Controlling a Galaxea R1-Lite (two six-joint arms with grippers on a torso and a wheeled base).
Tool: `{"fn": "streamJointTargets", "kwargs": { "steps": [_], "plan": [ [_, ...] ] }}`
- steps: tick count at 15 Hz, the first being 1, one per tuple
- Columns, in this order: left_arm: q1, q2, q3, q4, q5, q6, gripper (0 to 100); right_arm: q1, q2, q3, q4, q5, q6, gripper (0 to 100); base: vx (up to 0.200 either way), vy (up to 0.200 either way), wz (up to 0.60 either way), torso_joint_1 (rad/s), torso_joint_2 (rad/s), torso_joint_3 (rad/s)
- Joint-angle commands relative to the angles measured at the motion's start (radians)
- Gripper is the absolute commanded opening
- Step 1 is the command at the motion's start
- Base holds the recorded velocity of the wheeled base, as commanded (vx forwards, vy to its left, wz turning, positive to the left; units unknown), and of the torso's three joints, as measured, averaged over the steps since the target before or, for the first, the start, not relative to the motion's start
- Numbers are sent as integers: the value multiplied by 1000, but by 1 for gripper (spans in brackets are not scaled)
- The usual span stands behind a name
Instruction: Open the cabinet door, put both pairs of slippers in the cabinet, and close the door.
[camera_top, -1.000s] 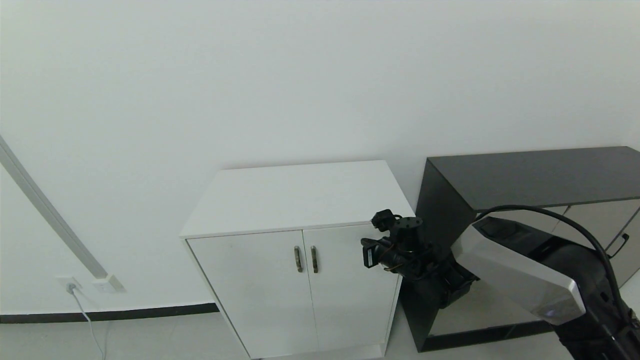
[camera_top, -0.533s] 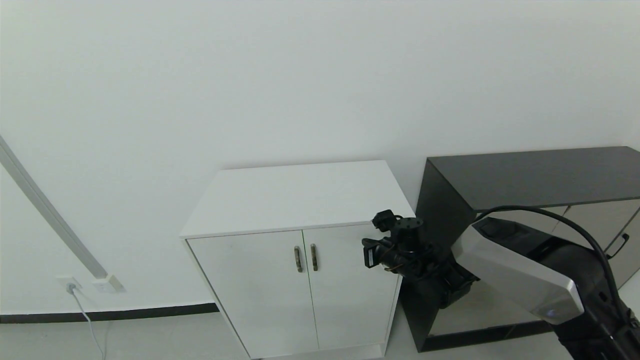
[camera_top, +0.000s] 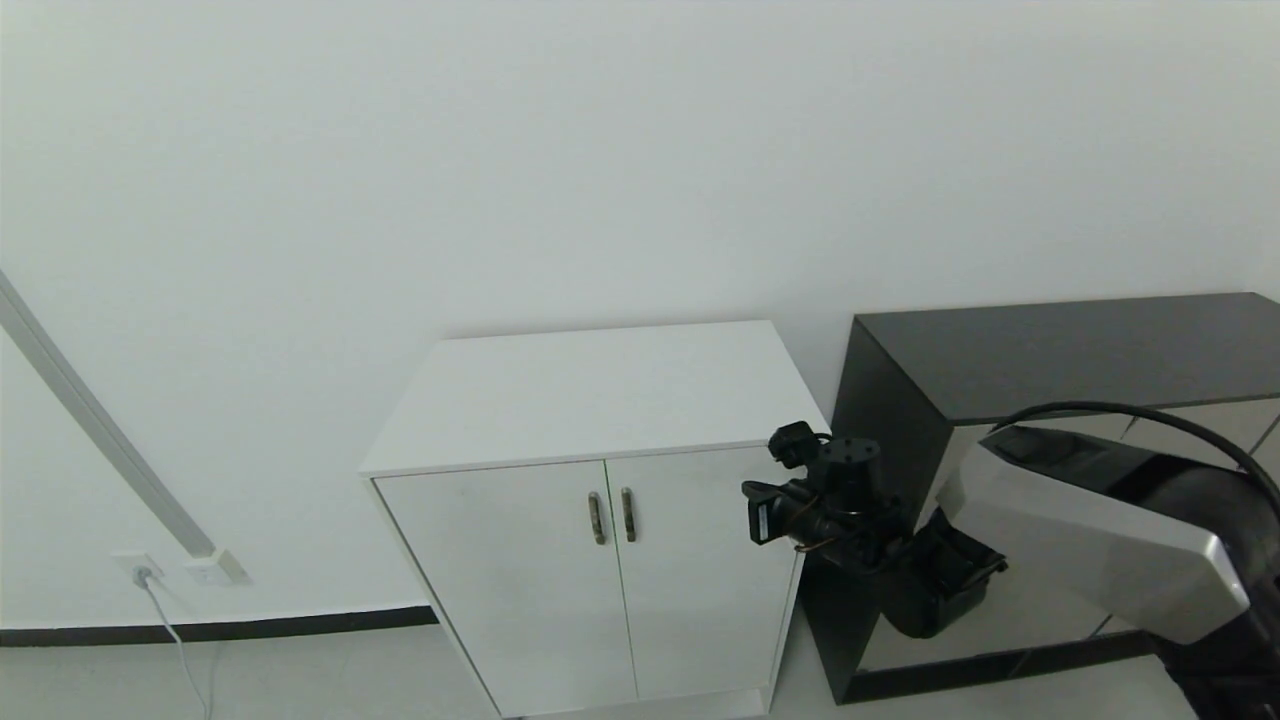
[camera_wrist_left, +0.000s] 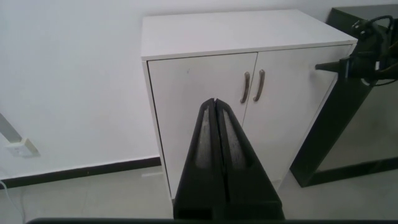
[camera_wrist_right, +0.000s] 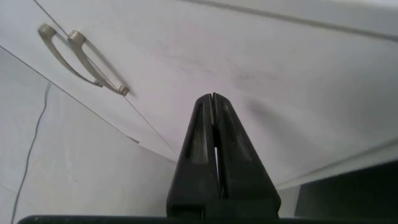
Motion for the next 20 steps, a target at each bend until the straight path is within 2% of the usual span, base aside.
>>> {"fn": "streamJointTargets", "kwargs": {
  "steps": [1, 6, 11, 20],
  "plan": [
    [0, 2, 0, 0, 1, 0, 0, -27, -129, 135, -51, -1, -1, 0, 0, 0, 0, 0, 0, 0],
    [0, 2, 0, 0, 1, -2, 0, -128, -305, 399, -154, -1, -6, 0, 0, 0, 0, 0, 0, 0],
    [0, 2, 0, 0, 1, -2, 0, -235, -495, 618, -183, -1, -6, 0, 0, 0, 0, 0, 0, 0],
    [0, 2, 0, 0, -1, -2, 0, -274, -906, 1033, -180, -1, -26, 0, 0, 0, 0, 0, 0, 0]
  ]
}}
